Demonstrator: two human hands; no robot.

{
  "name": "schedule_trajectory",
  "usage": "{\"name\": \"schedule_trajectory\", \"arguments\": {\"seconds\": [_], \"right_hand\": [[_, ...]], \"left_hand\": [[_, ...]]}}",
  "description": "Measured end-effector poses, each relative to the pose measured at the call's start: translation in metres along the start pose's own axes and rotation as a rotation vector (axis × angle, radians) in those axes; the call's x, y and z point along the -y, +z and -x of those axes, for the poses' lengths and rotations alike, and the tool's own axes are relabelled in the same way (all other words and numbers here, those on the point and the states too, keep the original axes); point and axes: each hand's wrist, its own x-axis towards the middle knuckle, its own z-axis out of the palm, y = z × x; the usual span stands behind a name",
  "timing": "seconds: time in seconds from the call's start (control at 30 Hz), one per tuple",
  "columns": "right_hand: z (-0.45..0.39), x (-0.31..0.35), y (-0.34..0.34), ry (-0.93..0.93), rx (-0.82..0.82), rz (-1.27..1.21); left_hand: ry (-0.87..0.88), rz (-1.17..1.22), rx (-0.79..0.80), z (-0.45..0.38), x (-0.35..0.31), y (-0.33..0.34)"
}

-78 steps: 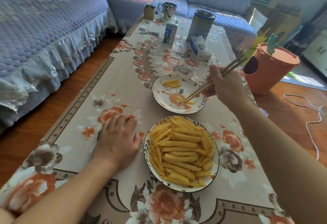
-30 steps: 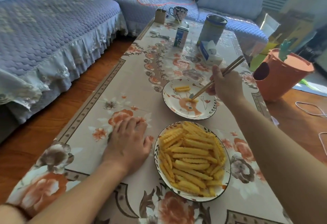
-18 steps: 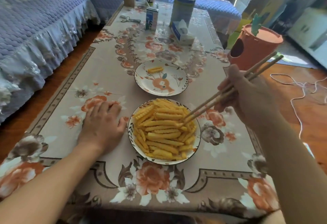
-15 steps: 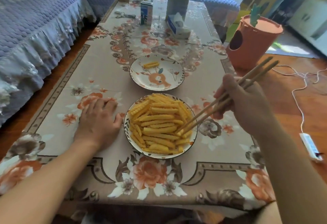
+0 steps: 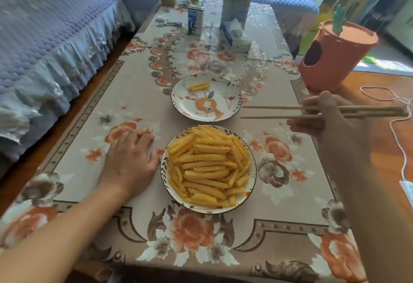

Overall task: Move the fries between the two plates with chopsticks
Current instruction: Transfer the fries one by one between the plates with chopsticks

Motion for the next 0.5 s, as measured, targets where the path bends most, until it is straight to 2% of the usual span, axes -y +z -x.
{"name": "schedule_trajectory", "arguments": {"seconds": [0.3,0.5], "right_hand": [[-0.11,-0.033,0.133,-0.036,0.165,0.3],[-0.125,-0.045,0.162,-0.078,0.202,0.422]], "left_hand": [[0.03,0.01,-0.016,-0.002,0.005,0.002],[0.027,0.009,-0.02,-0.003,0.007,0.004]]}}
